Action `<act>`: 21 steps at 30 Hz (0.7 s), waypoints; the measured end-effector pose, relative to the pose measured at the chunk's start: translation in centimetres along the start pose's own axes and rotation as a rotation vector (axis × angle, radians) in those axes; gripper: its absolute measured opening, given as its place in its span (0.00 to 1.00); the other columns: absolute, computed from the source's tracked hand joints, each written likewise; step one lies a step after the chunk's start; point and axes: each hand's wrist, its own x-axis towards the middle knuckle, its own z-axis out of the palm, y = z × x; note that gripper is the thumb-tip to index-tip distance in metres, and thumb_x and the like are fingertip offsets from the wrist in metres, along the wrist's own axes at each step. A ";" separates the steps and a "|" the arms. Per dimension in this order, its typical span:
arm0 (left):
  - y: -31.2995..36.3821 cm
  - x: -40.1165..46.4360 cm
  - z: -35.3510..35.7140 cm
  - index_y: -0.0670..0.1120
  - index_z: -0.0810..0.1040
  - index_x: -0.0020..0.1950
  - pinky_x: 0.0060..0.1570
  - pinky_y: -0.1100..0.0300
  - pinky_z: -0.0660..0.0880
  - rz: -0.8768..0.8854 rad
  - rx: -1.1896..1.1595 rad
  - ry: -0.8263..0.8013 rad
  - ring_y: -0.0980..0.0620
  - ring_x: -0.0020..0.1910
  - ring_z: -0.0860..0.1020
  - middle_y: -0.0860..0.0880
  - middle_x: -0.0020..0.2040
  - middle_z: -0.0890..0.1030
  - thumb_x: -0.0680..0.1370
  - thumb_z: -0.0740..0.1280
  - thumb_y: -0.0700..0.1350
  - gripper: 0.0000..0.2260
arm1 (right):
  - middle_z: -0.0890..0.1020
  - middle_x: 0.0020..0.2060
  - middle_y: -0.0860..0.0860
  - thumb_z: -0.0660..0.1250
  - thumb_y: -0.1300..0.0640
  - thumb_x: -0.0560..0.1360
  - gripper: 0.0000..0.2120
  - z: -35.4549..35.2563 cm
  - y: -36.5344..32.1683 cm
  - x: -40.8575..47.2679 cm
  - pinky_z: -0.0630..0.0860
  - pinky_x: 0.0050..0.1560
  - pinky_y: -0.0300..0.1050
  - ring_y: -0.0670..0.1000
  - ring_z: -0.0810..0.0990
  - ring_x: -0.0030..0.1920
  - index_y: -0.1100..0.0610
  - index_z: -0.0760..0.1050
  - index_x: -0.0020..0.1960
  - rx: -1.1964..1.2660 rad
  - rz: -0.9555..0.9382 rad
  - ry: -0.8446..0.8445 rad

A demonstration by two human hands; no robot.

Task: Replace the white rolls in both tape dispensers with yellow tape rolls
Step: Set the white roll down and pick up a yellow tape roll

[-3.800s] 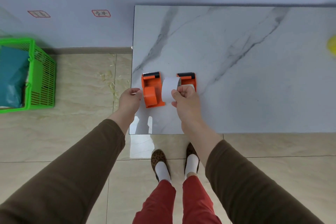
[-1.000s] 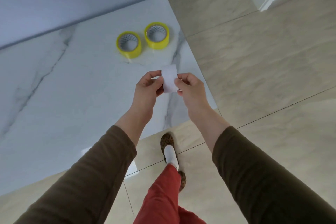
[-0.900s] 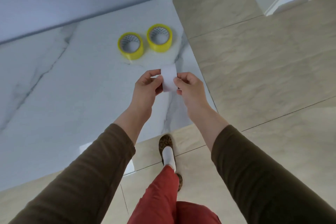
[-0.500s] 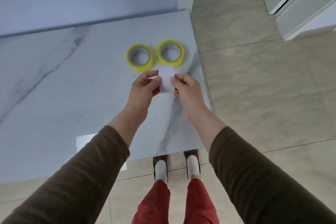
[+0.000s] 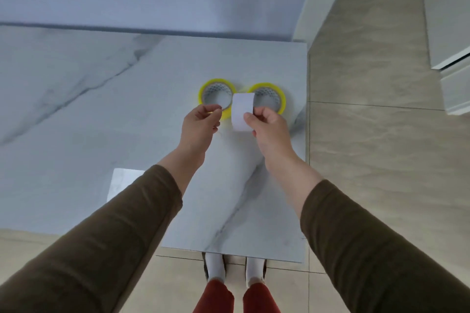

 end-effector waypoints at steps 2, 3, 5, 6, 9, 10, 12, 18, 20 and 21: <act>-0.5 1.6 -0.1 0.45 0.79 0.58 0.48 0.56 0.76 -0.030 0.066 0.105 0.49 0.44 0.77 0.47 0.47 0.79 0.78 0.71 0.43 0.10 | 0.79 0.38 0.46 0.70 0.59 0.77 0.02 0.1 -0.1 0.8 0.71 0.46 0.40 0.44 0.74 0.38 0.56 0.81 0.49 -0.002 -0.006 -0.002; -0.7 2.3 -0.2 0.46 0.76 0.60 0.47 0.56 0.76 -0.057 0.102 0.152 0.48 0.45 0.77 0.45 0.51 0.79 0.76 0.72 0.44 0.13 | 0.78 0.39 0.48 0.70 0.59 0.77 0.02 0.1 -0.1 1.1 0.70 0.46 0.41 0.45 0.73 0.39 0.57 0.81 0.49 0.003 -0.009 -0.001; -0.9 3.9 -0.4 0.47 0.70 0.66 0.51 0.53 0.80 -0.112 0.132 0.224 0.45 0.50 0.79 0.43 0.60 0.77 0.74 0.74 0.46 0.23 | 0.78 0.40 0.50 0.70 0.59 0.77 0.03 0.2 -0.1 1.5 0.70 0.46 0.42 0.46 0.73 0.41 0.58 0.81 0.49 0.008 -0.013 -0.001; -1.0 4.6 -0.4 0.47 0.67 0.69 0.55 0.50 0.81 -0.134 0.136 0.246 0.44 0.52 0.80 0.44 0.63 0.74 0.74 0.75 0.47 0.28 | 0.77 0.41 0.50 0.70 0.59 0.77 0.03 0.3 -0.1 1.6 0.69 0.46 0.42 0.47 0.73 0.41 0.59 0.80 0.49 0.004 -0.016 -0.002; -0.9 6.1 0.1 0.47 0.62 0.76 0.53 0.46 0.83 -0.183 0.148 0.256 0.44 0.55 0.78 0.45 0.70 0.65 0.75 0.76 0.49 0.35 | 0.77 0.41 0.50 0.70 0.59 0.77 0.03 0.5 0.0 2.1 0.69 0.46 0.43 0.47 0.73 0.42 0.60 0.80 0.48 -0.012 -0.033 -0.009; -0.9 6.5 0.3 0.47 0.61 0.78 0.51 0.47 0.84 -0.196 0.160 0.247 0.43 0.57 0.77 0.44 0.72 0.64 0.75 0.76 0.50 0.36 | 0.77 0.41 0.51 0.70 0.59 0.77 0.02 0.6 0.0 2.3 0.69 0.46 0.43 0.47 0.73 0.43 0.58 0.79 0.47 -0.019 -0.035 -0.012; -1.0 7.4 0.6 0.48 0.60 0.79 0.49 0.48 0.85 -0.219 0.169 0.237 0.43 0.57 0.75 0.43 0.74 0.64 0.76 0.75 0.49 0.36 | 0.77 0.42 0.51 0.70 0.59 0.77 0.03 0.7 0.1 2.6 0.70 0.46 0.44 0.47 0.73 0.43 0.59 0.78 0.46 -0.032 -0.041 -0.015; -1.1 8.3 0.1 0.45 0.72 0.59 0.44 0.50 0.85 -0.211 0.094 0.188 0.39 0.56 0.83 0.41 0.61 0.78 0.76 0.70 0.37 0.14 | 0.77 0.41 0.51 0.70 0.56 0.74 0.09 1.4 0.2 3.3 0.69 0.46 0.45 0.48 0.73 0.43 0.61 0.79 0.48 -0.029 -0.049 -0.040; -1.0 7.8 -0.7 0.47 0.72 0.56 0.48 0.44 0.84 -0.145 0.163 0.206 0.37 0.53 0.83 0.43 0.53 0.79 0.73 0.68 0.37 0.13 | 0.77 0.41 0.50 0.69 0.54 0.73 0.11 2.0 -0.1 3.4 0.69 0.47 0.46 0.48 0.73 0.43 0.62 0.78 0.49 -0.029 -0.057 -0.048; -1.0 7.6 -1.4 0.47 0.73 0.55 0.48 0.42 0.84 -0.105 0.216 0.212 0.37 0.51 0.83 0.42 0.51 0.80 0.71 0.68 0.38 0.14 | 0.78 0.42 0.50 0.69 0.53 0.73 0.11 2.3 -0.4 3.4 0.70 0.47 0.46 0.48 0.73 0.43 0.61 0.78 0.49 -0.038 -0.062 -0.053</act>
